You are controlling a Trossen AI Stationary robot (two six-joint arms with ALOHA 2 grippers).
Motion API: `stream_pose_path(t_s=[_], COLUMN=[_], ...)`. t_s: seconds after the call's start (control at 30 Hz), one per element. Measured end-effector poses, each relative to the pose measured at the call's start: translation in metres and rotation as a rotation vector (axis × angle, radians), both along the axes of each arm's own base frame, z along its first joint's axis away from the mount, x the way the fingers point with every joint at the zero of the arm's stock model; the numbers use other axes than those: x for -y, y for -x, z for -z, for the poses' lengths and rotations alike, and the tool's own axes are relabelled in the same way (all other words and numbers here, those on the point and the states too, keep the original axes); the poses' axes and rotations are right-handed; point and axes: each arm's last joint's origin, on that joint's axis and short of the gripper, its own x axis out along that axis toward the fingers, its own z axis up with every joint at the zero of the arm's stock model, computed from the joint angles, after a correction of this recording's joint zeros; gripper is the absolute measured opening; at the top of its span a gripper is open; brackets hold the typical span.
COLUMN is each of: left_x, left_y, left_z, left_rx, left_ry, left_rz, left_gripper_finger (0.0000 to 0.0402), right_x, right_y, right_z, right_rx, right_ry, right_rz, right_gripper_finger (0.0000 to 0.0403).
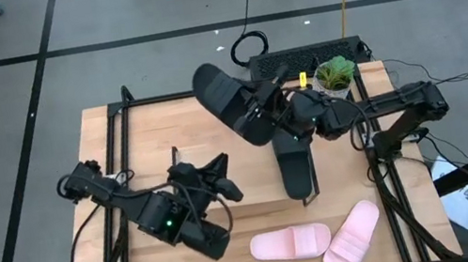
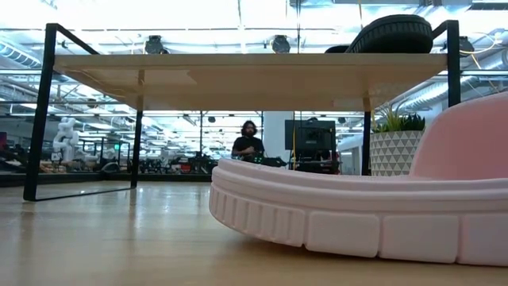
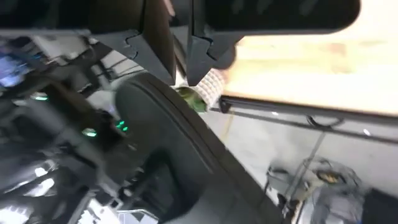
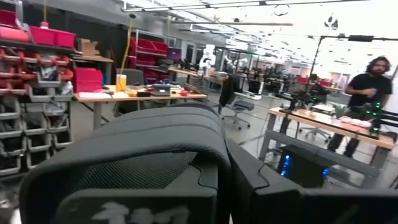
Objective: Pick and place slides into the shelf
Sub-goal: Put the black slipper on the shelf
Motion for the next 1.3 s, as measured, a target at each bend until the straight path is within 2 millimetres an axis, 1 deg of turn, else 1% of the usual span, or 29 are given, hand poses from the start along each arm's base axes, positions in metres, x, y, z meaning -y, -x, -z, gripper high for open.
stream_pose_path(t_s=[0.17, 0.33, 0.5, 0.73, 0.87, 0.97, 1.07, 1.17, 1.3], left_x=[0.012, 0.014, 0.013, 0.013, 0.011, 0.009, 0.002, -0.004, -0.009], left_y=[-0.003, -0.017, -0.021, -0.029, -0.034, -0.039, -0.044, -0.05, -0.057], left_z=[0.008, 0.018, 0.016, 0.01, 0.009, 0.008, 0.01, 0.014, 0.014], left_rx=[0.144, 0.262, 0.386, 0.4, 0.358, 0.354, 0.348, 0.347, 0.4], left_ry=[0.034, 0.079, 0.061, 0.062, 0.112, 0.16, 0.211, 0.215, 0.241], left_rz=[-0.037, -0.082, -0.138, -0.15, -0.114, -0.093, -0.082, -0.099, -0.119], left_gripper_finger=[0.0037, 0.0037, 0.0037, 0.0037, 0.0043, 0.0067, 0.0103, 0.0142, 0.0183], right_x=[0.005, 0.0, -0.004, -0.004, -0.004, -0.004, -0.004, -0.004, -0.004], right_y=[0.0, -0.001, -0.001, -0.001, -0.001, -0.001, -0.002, -0.002, -0.002], right_z=[-0.003, -0.003, -0.004, -0.003, -0.003, -0.003, -0.004, -0.004, -0.004], right_rx=[0.03, 0.076, 0.071, 0.05, 0.042, 0.032, 0.034, 0.034, 0.022], right_ry=[0.0, -0.024, -0.018, 0.0, 0.006, 0.018, 0.022, 0.027, 0.04], right_rz=[-0.002, -0.106, -0.116, -0.11, -0.11, -0.108, -0.125, -0.131, -0.128], right_gripper_finger=[0.0, 0.0, 0.0, 0.0, 0.0, 0.0, 0.0, 0.0, 0.0])
